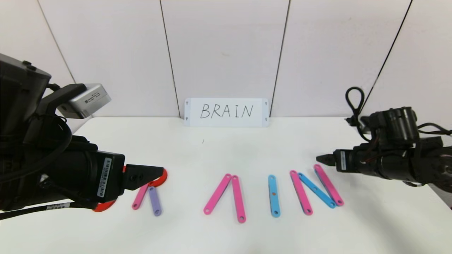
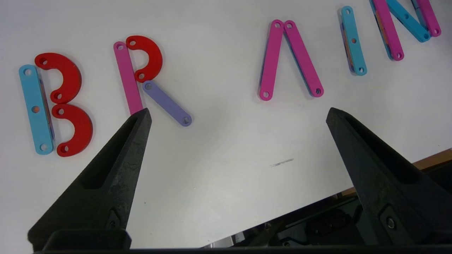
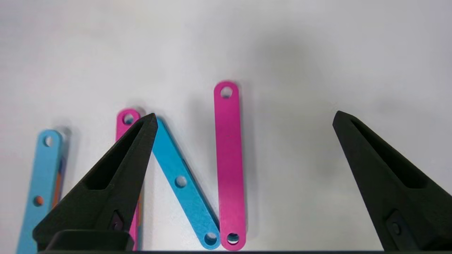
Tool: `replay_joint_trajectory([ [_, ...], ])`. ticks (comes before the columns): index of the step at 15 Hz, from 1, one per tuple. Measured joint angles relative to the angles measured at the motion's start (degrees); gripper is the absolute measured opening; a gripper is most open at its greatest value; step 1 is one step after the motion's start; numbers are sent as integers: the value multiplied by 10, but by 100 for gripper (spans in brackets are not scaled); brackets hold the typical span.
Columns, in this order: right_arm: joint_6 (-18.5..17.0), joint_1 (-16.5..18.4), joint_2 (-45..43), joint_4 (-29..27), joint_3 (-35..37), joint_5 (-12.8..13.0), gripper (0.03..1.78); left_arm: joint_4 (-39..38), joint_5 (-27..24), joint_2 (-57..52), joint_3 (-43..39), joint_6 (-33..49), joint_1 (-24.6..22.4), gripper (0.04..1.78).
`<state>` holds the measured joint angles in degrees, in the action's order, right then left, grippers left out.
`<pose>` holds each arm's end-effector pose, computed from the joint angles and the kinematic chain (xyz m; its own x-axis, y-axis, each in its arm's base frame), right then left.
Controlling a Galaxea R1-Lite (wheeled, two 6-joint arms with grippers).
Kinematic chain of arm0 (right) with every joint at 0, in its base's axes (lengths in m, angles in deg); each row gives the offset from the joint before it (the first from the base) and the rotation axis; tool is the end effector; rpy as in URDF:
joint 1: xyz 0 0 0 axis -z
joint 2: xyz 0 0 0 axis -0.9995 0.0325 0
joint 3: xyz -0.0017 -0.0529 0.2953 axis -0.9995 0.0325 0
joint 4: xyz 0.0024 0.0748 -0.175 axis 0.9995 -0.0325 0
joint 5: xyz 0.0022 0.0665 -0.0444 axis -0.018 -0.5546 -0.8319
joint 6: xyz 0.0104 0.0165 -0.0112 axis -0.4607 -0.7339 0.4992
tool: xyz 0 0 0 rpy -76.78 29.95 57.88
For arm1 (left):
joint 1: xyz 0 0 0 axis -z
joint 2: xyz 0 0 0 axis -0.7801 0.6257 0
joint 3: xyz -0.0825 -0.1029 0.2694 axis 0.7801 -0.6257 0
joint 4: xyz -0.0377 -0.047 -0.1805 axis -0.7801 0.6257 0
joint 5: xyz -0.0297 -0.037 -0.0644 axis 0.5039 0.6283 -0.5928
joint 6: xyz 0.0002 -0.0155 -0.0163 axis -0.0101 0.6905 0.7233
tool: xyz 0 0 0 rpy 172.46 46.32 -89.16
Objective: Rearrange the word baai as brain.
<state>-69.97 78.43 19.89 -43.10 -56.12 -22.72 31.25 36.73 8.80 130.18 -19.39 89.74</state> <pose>0.2883 0.0480 0.1321 0.7569 0.0735 -0.6494 -0.0203 0.9958 0.0890 0.1425 -0.1079 0.2686 0.7355 -0.3488 -0.5809 0.3172 0.9348 -0.1598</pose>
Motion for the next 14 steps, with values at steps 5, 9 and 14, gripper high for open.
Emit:
replay_joint_trajectory([
  [5, 67, -3, -92, 20, -13, 150, 174, 0, 0, -3, 0, 0, 0, 173],
  [9, 155, -3, -188, 66, 9, 246, 174, 1, 0, -15, 2, 0, 3, 173],
  [14, 218, 12, -369, 55, 78, 250, 174, 6, -1, -36, 1, 1, 14, 173],
])
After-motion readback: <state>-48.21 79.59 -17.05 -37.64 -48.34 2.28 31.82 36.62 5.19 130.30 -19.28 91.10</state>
